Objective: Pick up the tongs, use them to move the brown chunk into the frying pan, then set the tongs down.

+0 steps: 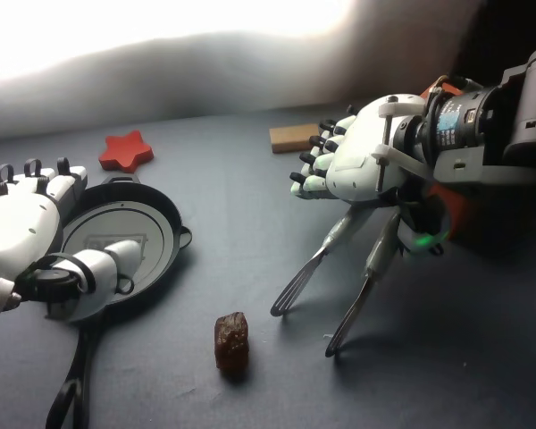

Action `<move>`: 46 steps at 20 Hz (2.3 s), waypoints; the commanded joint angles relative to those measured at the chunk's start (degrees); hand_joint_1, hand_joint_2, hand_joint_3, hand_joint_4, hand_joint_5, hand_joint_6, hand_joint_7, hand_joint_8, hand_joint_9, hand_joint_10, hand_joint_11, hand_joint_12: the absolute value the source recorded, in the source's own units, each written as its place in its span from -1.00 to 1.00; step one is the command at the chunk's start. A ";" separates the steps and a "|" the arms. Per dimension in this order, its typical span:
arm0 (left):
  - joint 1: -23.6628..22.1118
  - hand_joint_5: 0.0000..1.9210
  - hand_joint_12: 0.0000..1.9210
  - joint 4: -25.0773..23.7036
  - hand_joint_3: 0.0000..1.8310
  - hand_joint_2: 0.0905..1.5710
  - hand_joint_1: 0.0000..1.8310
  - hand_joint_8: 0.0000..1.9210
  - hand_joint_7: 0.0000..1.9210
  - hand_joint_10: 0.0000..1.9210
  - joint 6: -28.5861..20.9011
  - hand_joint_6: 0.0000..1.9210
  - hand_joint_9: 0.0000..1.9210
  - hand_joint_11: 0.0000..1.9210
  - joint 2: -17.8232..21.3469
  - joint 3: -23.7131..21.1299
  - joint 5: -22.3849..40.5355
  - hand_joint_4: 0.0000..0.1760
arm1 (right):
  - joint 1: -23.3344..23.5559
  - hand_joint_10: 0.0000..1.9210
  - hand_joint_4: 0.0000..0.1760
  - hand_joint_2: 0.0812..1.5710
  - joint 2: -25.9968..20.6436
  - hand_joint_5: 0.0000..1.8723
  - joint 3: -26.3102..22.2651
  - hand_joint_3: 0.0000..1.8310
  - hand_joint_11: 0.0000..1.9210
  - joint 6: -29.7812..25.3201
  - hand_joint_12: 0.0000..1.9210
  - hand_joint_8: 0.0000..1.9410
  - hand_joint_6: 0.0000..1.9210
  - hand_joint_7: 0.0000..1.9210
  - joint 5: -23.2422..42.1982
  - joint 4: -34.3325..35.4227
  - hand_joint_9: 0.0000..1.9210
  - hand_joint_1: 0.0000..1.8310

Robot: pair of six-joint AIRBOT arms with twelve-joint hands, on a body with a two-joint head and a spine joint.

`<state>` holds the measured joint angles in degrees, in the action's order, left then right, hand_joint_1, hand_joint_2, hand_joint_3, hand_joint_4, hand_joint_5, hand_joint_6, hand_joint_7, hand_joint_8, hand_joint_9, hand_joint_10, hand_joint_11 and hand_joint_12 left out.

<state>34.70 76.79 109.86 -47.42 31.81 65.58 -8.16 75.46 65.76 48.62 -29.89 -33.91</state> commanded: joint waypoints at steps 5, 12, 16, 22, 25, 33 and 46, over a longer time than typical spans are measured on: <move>-0.29 -0.88 -0.28 -3.96 -1.00 0.67 -0.93 -1.00 -0.88 -1.00 0.22 -1.00 -0.86 -1.00 0.13 -0.05 4.45 -0.77 | -0.36 -1.00 -1.00 0.11 -0.14 -1.00 0.57 -0.99 -1.00 -1.62 -1.00 -1.00 -1.00 -1.00 3.89 -1.65 -1.00 0.17; -0.59 -0.92 -0.41 -3.96 -1.00 0.69 -0.92 -1.00 -0.92 -1.00 0.33 -1.00 -0.90 -1.00 0.11 -0.13 4.45 -0.80 | -1.67 -1.00 -1.00 0.19 0.63 -1.00 1.86 -0.97 -1.00 -2.38 -1.00 -1.00 -1.00 -1.00 4.18 -1.60 -1.00 0.19; -0.65 -0.91 -0.40 -3.96 -1.00 0.68 -0.88 -1.00 -0.92 -1.00 0.36 -1.00 -0.90 -1.00 0.11 -0.03 4.45 -0.65 | -2.30 -1.00 -1.00 0.26 0.64 -1.00 2.05 -0.95 -1.00 -2.39 -1.00 -1.00 -1.00 -1.00 4.62 0.01 -1.00 0.13; -0.79 -0.92 -0.44 -3.95 -1.00 0.68 -0.82 -1.00 -0.92 -1.00 0.36 -1.00 -0.89 -1.00 0.10 -0.25 4.45 -0.57 | -2.05 -0.98 -1.00 0.34 0.62 -0.93 2.17 -0.93 -0.99 -2.39 -1.00 -0.98 -0.97 -0.94 4.87 0.43 -0.95 0.09; -0.76 -0.91 -0.49 -3.95 -1.00 0.67 -0.75 -1.00 -0.93 -1.00 0.36 -0.99 -0.91 -1.00 0.10 -0.39 4.45 -0.67 | -2.04 -0.96 -1.00 0.37 0.58 -0.87 2.22 -0.99 -1.00 -2.29 -0.76 -1.00 -0.98 -0.87 4.87 0.43 -0.89 0.11; -0.78 -0.90 -0.38 -3.95 -1.00 0.66 -0.74 -1.00 -0.92 -1.00 0.34 -1.00 -0.89 -1.00 0.10 -0.45 4.45 -0.62 | -2.05 -0.88 -1.00 0.40 0.28 -0.58 2.22 -0.99 -1.00 -1.95 0.19 -0.96 -0.89 -0.57 5.12 0.43 -0.65 0.10; -0.96 -0.87 -0.38 -3.95 -1.00 0.67 -0.80 -1.00 -0.89 -1.00 0.34 -1.00 -0.87 -1.00 0.07 -0.13 4.45 -0.72 | 0.12 -0.54 -1.00 0.43 -0.67 -0.41 2.02 -1.00 -0.97 -1.58 0.60 -0.98 -0.75 -0.29 4.88 0.43 -0.51 0.13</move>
<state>34.39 77.01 110.08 -47.42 31.35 65.63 -8.80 75.26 67.81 46.87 -28.34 -31.75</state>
